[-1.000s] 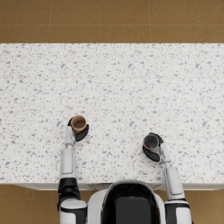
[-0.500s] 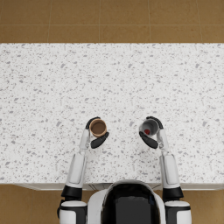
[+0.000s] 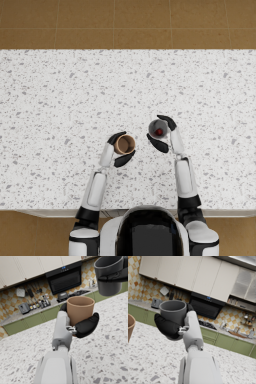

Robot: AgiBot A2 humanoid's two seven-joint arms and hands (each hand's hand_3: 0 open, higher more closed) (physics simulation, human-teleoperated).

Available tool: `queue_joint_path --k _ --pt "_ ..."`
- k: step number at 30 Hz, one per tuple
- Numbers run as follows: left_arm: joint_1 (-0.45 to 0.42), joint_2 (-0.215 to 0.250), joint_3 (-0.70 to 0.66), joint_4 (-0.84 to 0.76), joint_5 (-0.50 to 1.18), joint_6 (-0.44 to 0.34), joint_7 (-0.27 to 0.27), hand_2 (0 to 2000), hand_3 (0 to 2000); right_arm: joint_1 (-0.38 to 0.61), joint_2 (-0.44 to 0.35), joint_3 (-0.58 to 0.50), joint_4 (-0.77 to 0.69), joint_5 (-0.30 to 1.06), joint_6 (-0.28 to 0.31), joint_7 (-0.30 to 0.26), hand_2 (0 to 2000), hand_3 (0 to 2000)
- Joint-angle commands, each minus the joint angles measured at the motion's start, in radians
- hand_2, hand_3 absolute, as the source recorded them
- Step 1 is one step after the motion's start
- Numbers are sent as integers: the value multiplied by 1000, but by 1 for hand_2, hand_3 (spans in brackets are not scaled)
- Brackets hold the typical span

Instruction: Pick up two cups and pour the berry on the right into the cup on the left

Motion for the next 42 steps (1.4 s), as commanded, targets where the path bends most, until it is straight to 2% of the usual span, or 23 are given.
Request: queue_joint_path --k 1,13,14,15,42 --pt "33 17 12 36 2 -1 0 2000 1280 42 -16 43 17 32 1 0 2000 1280" --pt "43 39 22 102 8 -6 0 2000 1280 95 -57 126 93 416 12 2 2000 1280" --pt "43 40 21 102 8 -6 1 2000 1280 257 252 444 90 448 12 2 2000 1280" --pt "41 41 22 107 8 -7 1 2000 1280 125 21 206 94 479 10 3 2000 1280" --pt "65 81 6 172 8 -2 1 2000 1280 105 -17 251 181 1347 19 7 2000 1280"
